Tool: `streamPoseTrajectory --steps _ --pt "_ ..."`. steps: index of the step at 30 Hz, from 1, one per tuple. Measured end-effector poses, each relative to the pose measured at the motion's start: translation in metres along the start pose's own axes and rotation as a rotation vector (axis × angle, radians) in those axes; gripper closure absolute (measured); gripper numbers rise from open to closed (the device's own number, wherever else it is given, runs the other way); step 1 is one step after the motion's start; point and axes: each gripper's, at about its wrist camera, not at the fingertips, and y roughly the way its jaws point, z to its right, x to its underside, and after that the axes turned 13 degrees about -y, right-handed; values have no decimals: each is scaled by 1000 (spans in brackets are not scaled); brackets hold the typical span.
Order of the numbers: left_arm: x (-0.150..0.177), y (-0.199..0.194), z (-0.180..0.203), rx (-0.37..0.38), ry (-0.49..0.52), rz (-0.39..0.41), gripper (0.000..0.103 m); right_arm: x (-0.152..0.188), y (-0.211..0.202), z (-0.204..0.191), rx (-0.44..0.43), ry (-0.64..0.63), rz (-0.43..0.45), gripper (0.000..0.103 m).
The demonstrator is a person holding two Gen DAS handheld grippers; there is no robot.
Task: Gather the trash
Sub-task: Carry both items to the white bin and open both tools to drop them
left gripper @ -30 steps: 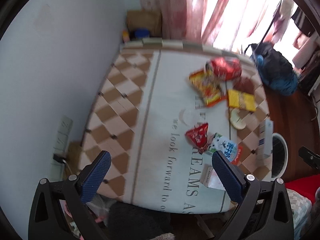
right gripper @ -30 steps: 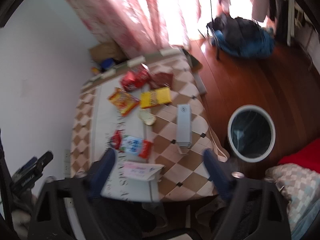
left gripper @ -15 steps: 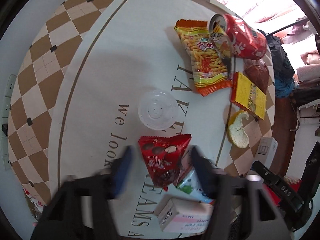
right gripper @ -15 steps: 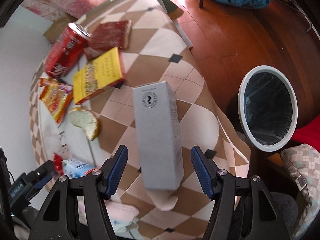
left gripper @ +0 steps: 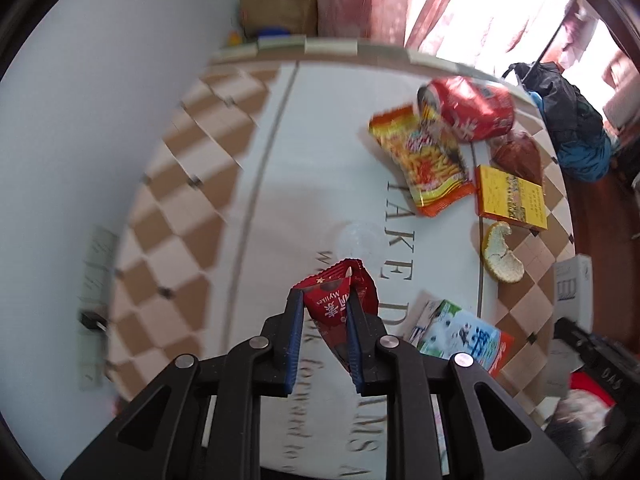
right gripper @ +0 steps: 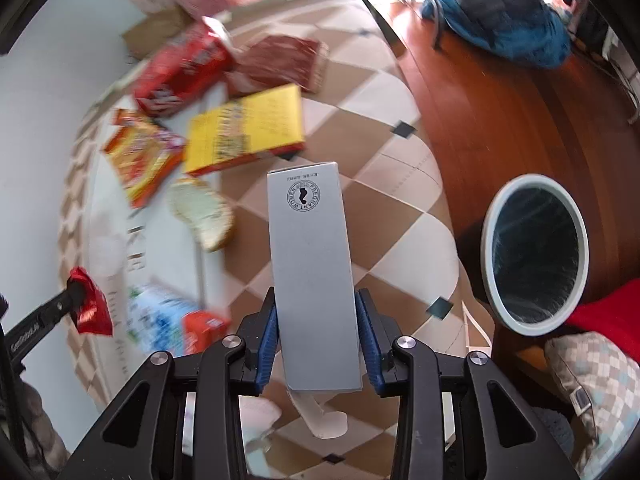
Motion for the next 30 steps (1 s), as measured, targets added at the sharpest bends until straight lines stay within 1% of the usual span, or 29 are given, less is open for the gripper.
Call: streamPoseTrajectory --steps 2,5,9,11,13,15,19,22,24,25,27,28,30 --pt "4 -19 0 -15 32 60 86 7 -14 -6 -7 -18 26 65" --pt "13 -48 4 -3 46 122 86 16 -38 -16 -24 -42 87 65" --pt "25 -87 28 45 68 188 86 24 -74 -21 -50 -71 176 65" --pt "34 -110 45 77 101 230 86 30 -96 -23 -67 -82 217 65" --pt "40 -133 62 117 138 266 86 35 -116 -18 -74 -82 256 65" --pt "45 -149 80 158 164 280 86 43 -142 -7 -78 -72 302 65" --pt "55 -172 128 239 225 296 86 60 -190 30 -70 -25 379 65" --pt "63 -172 178 297 274 270 86 75 -215 67 -46 19 413 65" --pt "70 -164 217 339 308 226 86 85 -223 101 -36 67 421 65" --pt "76 -153 243 368 330 186 86 90 -224 119 -21 90 418 65" --pt "86 -130 285 402 364 112 86 101 -219 159 11 146 405 65" --pt "91 -124 301 407 376 84 86 107 -213 179 27 178 390 66" --pt "100 -90 342 422 409 -5 86 117 -188 227 45 258 344 66"
